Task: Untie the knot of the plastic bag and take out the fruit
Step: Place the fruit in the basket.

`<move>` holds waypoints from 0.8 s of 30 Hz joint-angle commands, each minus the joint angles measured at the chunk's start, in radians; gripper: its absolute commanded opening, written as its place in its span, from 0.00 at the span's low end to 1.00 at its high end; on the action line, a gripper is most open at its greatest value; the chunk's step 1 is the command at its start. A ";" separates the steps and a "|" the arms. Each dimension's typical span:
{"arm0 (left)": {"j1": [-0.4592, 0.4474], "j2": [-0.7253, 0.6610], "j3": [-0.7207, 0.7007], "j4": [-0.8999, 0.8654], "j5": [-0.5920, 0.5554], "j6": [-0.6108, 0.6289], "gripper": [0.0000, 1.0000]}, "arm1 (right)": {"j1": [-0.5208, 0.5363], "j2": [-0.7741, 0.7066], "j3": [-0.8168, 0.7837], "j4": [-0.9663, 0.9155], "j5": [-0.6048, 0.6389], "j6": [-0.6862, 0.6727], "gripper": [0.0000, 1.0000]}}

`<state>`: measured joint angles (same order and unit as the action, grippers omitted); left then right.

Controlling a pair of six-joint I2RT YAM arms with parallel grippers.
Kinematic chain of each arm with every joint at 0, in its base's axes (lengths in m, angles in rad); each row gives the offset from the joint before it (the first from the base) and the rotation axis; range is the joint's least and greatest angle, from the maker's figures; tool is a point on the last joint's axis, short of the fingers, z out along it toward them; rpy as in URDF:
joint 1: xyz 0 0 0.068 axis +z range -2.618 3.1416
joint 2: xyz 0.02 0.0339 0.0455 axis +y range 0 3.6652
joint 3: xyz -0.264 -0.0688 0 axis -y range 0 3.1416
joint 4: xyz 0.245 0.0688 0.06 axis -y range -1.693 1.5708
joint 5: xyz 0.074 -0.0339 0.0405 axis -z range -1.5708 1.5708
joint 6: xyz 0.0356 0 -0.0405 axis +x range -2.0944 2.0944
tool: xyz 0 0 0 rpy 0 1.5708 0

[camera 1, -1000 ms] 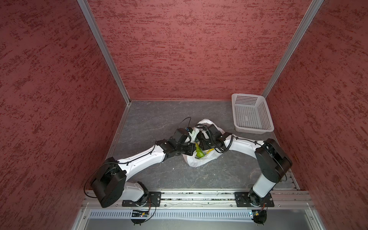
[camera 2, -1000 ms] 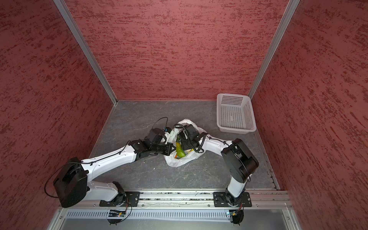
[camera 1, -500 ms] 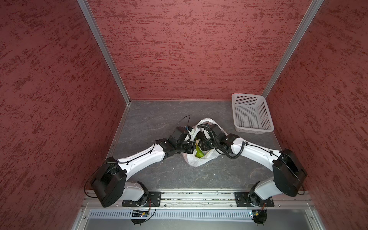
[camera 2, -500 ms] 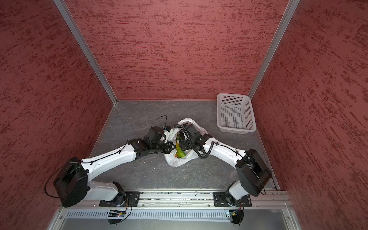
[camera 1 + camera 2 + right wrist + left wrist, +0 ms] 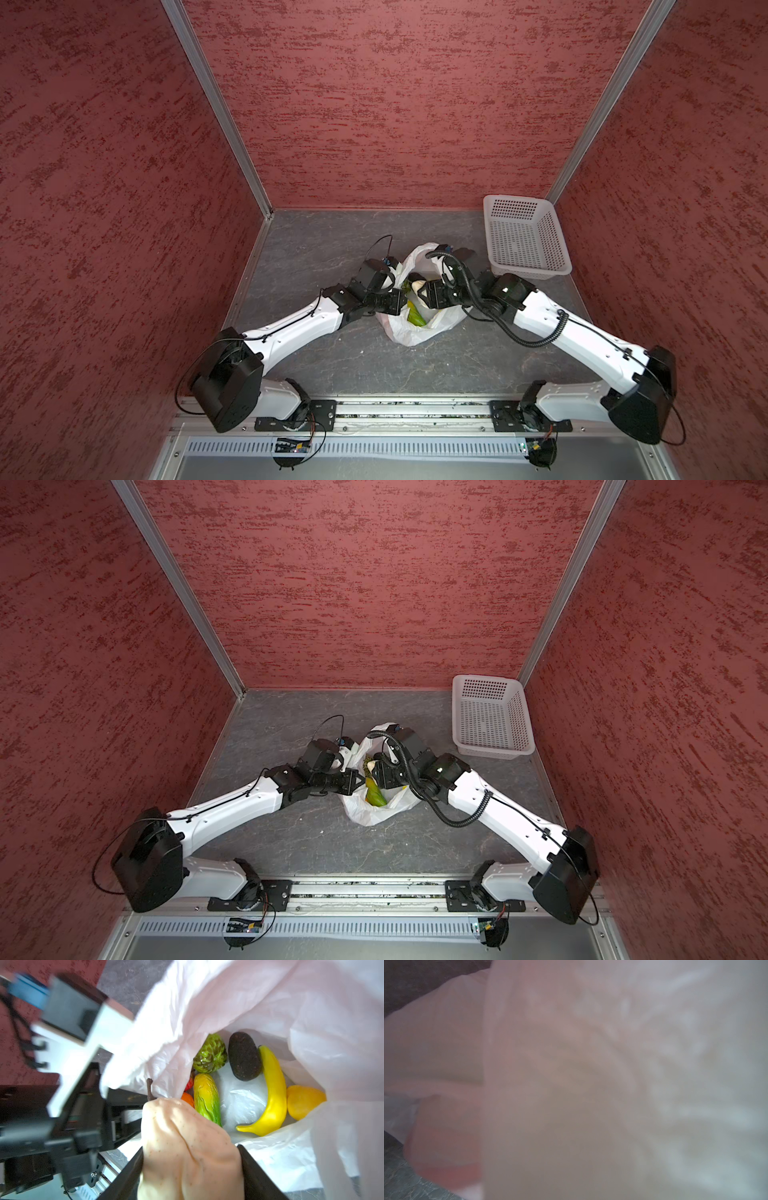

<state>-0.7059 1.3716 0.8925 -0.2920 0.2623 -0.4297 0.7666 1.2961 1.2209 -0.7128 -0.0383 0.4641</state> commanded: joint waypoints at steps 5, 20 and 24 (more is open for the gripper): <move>0.005 -0.014 0.010 -0.008 0.005 0.017 0.00 | -0.124 0.002 0.202 -0.154 0.069 -0.058 0.33; 0.004 -0.003 0.014 -0.001 0.010 0.023 0.00 | -0.712 0.235 0.162 0.208 0.057 -0.087 0.31; 0.000 0.002 0.013 0.010 0.014 0.017 0.00 | -0.771 0.352 0.167 0.293 0.133 -0.080 0.31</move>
<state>-0.7059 1.3716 0.8925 -0.2916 0.2653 -0.4294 0.0242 1.6066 1.3930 -0.5327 0.0250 0.3801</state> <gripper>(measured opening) 0.050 0.632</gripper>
